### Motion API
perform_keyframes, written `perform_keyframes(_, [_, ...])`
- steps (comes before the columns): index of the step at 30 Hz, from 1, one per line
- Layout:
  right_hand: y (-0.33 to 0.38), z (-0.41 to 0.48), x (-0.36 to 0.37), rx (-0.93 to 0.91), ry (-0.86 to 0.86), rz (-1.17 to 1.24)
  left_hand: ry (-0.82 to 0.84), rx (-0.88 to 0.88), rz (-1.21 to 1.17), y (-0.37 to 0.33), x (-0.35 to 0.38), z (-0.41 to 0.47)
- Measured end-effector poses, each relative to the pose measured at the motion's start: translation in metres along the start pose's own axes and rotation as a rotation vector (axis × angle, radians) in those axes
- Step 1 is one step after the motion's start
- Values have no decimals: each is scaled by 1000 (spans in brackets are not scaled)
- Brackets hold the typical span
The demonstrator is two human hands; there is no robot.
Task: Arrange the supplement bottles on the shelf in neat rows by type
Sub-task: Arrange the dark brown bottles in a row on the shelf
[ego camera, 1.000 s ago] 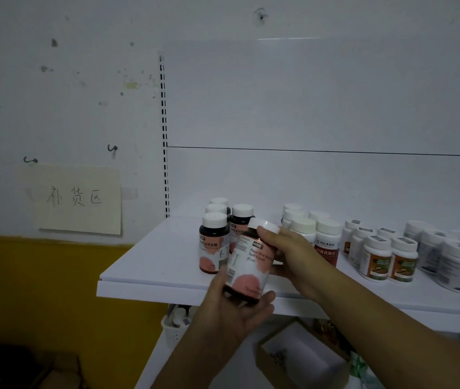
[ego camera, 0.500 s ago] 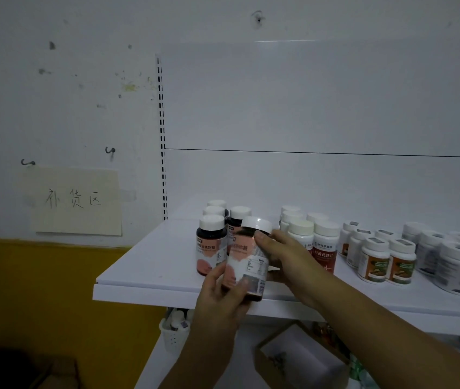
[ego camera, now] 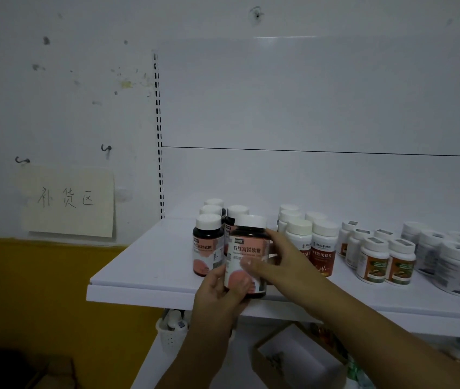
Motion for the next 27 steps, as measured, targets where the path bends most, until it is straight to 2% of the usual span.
perform_keyframes(2, [-3,1,1,-12,-18,-28,41,12,123,-8,-1,1])
perform_keyframes(4, [-6,4,1,-32,-64,-35,45,58,368,-21,-6,5])
perform_keyframes(6, [-10,9,2,-66,-123,-81,-38,149,588,-43,-17,12])
perform_keyframes(9, [-19,22,8,-81,-187,-175,-174,364,786,-84,-33,31])
perform_keyframes(11, [-31,32,14,-58,-206,-232,-171,443,949,-104,-35,49])
perform_keyframes(13, [-44,41,20,-18,-235,-243,-136,438,1070,-110,-32,67])
perform_keyframes(17, [-61,48,26,64,-289,-149,-25,322,1101,-100,-32,95])
perform_keyframes(23, [-68,52,30,128,-251,-296,-10,180,893,-90,-37,109])
perform_keyframes(27, [-70,53,31,142,-252,-317,4,158,866,-86,-36,113])
Point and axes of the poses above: each hand's wrist, its own z-axis towards the middle knuckle, its own x-axis out of the palm, y = z × x, the point moved 1 cm from there along z, towards the middle knuckle, and after that the axes turned 2 degrees about -z, right-handed, at the moved point
